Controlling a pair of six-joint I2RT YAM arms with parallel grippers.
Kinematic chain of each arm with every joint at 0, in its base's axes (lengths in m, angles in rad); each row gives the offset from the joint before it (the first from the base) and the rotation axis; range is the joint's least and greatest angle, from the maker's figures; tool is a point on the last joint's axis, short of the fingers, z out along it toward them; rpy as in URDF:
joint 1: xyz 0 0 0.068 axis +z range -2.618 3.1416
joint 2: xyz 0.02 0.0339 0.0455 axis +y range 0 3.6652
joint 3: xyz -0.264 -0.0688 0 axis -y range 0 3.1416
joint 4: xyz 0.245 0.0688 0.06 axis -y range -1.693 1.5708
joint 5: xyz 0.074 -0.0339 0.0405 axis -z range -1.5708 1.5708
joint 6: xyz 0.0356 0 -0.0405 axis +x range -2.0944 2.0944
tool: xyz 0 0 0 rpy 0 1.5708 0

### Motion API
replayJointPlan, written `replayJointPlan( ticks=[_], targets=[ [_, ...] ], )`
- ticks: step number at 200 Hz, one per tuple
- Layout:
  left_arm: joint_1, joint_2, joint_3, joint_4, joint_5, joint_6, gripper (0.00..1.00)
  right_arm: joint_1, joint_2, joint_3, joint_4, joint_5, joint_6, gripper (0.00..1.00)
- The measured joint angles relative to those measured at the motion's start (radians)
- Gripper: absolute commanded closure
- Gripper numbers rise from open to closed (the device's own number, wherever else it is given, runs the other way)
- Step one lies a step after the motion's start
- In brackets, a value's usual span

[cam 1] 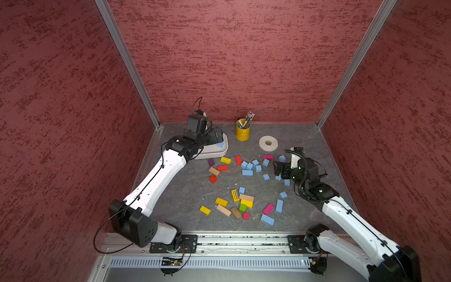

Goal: Pick out the blue building blocks
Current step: Pick up the building block from the center of the board.

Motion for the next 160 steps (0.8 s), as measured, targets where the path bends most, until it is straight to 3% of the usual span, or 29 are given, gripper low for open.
replayJointPlan(
  ticks=[25, 71, 160],
  targets=[
    [-0.021, -0.145, -0.139, -0.008, 0.068, -0.039, 0.00, 0.000, 0.039, 0.002, 0.005, 0.034, -0.001, 0.01],
    [-0.039, -0.273, -0.249, -0.040, 0.171, -0.026, 0.00, -0.002, 0.213, 0.080, -0.035, 0.072, -0.035, 0.01],
    [-0.058, -0.449, -0.356, -0.070, 0.314, 0.214, 0.00, -0.106, 0.493, 0.263, -0.098, -0.002, -0.119, 0.07]
  ],
)
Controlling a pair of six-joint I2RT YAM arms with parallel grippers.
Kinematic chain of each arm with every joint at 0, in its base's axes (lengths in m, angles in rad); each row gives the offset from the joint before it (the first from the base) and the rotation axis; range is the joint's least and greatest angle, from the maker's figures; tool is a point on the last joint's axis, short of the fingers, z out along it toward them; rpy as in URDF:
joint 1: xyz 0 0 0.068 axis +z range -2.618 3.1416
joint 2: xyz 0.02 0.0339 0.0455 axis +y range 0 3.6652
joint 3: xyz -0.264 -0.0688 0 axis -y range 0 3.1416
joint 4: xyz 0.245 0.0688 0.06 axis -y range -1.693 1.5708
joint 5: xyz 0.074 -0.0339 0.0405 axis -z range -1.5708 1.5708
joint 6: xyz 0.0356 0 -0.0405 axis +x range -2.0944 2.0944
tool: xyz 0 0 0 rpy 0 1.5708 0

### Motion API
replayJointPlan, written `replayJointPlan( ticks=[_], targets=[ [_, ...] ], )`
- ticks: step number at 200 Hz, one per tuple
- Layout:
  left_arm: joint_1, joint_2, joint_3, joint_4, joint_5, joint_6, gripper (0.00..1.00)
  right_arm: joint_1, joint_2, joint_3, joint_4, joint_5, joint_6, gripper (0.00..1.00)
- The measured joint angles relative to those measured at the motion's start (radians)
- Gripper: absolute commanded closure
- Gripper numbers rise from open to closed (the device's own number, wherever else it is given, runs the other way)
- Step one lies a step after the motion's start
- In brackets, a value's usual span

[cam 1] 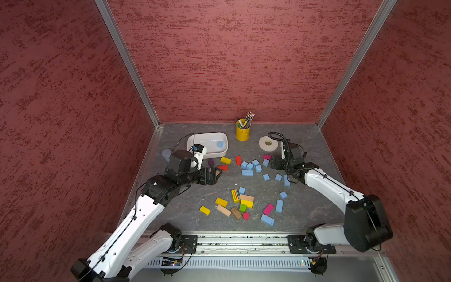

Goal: Pick out the blue building blocks
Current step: Pick up the building block from the center of the board.

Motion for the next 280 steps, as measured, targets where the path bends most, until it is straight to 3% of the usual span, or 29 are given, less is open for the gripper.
replayJointPlan(
  ticks=[81, 132, 280],
  targets=[
    [-0.008, -0.100, -0.054, 0.038, 0.027, 0.117, 0.00, -0.127, 0.175, 0.110, -0.063, -0.060, -0.100, 0.18],
    [-0.008, -0.120, -0.058, 0.043, -0.011, 0.134, 0.00, -0.171, 0.272, 0.167, -0.069, -0.068, -0.132, 0.33],
    [-0.008, -0.132, -0.063, 0.043, -0.045, 0.135, 0.00, -0.189, 0.423, 0.267, -0.066, -0.134, -0.166, 0.57]
  ],
)
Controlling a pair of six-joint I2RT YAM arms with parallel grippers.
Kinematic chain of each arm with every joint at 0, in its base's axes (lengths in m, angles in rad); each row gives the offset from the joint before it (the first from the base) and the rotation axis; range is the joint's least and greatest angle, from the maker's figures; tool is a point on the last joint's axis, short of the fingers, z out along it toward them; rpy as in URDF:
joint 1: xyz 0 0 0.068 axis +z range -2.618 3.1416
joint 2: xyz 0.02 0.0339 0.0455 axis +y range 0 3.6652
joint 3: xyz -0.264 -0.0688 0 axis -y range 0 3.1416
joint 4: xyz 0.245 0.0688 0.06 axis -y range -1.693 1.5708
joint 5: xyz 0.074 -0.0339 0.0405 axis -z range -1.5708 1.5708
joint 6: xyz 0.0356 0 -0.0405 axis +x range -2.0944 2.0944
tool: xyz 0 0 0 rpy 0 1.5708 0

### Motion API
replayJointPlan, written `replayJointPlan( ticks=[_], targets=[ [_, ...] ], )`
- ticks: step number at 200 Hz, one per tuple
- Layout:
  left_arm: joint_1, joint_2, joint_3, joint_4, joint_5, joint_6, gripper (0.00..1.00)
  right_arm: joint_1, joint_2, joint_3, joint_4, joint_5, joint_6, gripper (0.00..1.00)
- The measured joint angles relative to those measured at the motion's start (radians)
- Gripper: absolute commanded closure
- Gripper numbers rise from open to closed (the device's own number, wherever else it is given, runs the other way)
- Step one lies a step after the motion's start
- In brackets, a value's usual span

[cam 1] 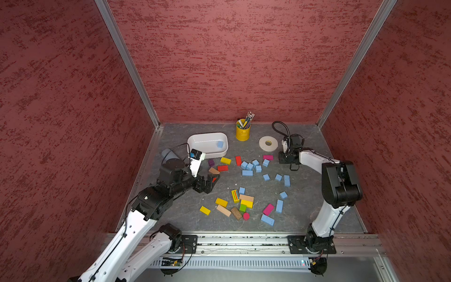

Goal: Pick out the blue building blocks
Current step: Pick up the building block from the center of the board.

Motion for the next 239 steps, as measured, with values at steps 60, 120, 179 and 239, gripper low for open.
replayJointPlan(
  ticks=[60, 120, 179, 239],
  targets=[
    [0.000, 0.000, 0.000, 0.000, -0.016, -0.001, 0.00, 0.000, 0.015, 0.006, 0.000, -0.006, 0.000, 0.64],
    [0.001, 0.002, -0.002, 0.000, -0.031, -0.002, 0.00, 0.000, 0.017, 0.008, 0.000, -0.010, 0.001, 0.74],
    [0.020, 0.043, 0.005, -0.010, -0.129, -0.129, 0.00, 0.000, 0.016, 0.008, 0.000, -0.021, 0.012, 0.83],
    [0.285, 0.161, 0.010, 0.029, -0.005, -0.315, 0.00, 0.000, -0.087, -0.015, 0.002, -0.082, 0.049, 0.87]
  ],
)
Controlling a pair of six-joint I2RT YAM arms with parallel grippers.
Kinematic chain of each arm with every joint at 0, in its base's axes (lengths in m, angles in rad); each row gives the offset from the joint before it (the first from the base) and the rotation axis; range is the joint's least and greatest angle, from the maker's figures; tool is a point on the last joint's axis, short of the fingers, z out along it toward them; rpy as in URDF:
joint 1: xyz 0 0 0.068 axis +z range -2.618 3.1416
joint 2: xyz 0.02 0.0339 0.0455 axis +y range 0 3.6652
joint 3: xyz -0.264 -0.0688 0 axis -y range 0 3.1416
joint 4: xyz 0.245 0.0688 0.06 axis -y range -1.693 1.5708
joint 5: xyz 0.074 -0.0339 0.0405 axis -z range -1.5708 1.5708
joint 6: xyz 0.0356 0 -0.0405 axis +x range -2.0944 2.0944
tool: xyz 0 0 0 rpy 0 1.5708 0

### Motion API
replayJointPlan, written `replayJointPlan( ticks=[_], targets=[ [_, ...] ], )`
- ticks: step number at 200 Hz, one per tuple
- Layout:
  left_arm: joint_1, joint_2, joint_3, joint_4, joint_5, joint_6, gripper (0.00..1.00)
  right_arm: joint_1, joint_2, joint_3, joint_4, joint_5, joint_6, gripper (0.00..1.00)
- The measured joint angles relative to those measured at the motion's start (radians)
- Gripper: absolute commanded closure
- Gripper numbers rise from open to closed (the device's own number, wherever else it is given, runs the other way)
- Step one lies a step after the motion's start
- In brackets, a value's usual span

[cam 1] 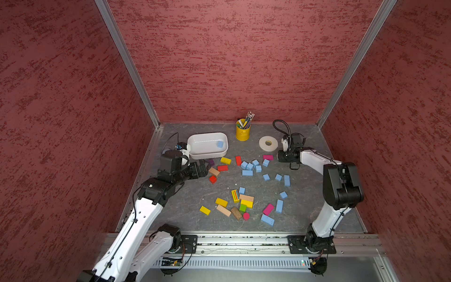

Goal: Pick out the blue building blocks
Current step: Pick up the building block from the center of the board, then move the storage box to the center of the board.

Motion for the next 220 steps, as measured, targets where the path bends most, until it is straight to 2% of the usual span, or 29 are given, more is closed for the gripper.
replayJointPlan(
  ticks=[40, 73, 111, 154, 188, 220],
  targets=[
    [0.168, 0.132, 0.006, 0.091, 0.105, -0.094, 0.00, 0.000, -0.143, -0.047, 0.010, -0.058, 0.039, 0.88],
    [0.225, 0.266, 0.052, 0.142, 0.111, -0.143, 0.00, 0.003, -0.235, -0.074, 0.012, -0.100, 0.065, 0.89],
    [0.288, 0.451, 0.164, 0.157, 0.082, -0.134, 0.00, 0.018, -0.340, -0.089, 0.011, -0.143, 0.095, 0.90],
    [0.335, 0.668, 0.306, 0.135, 0.036, -0.068, 0.10, 0.045, -0.425, -0.089, 0.010, -0.179, 0.117, 0.90],
    [0.350, 0.795, 0.370, 0.107, 0.020, -0.015, 0.27, 0.080, -0.465, -0.089, 0.010, -0.206, 0.139, 0.90],
    [0.355, 0.906, 0.454, 0.085, 0.020, 0.030, 0.37, 0.120, -0.473, -0.089, 0.010, -0.218, 0.154, 0.90]
  ],
)
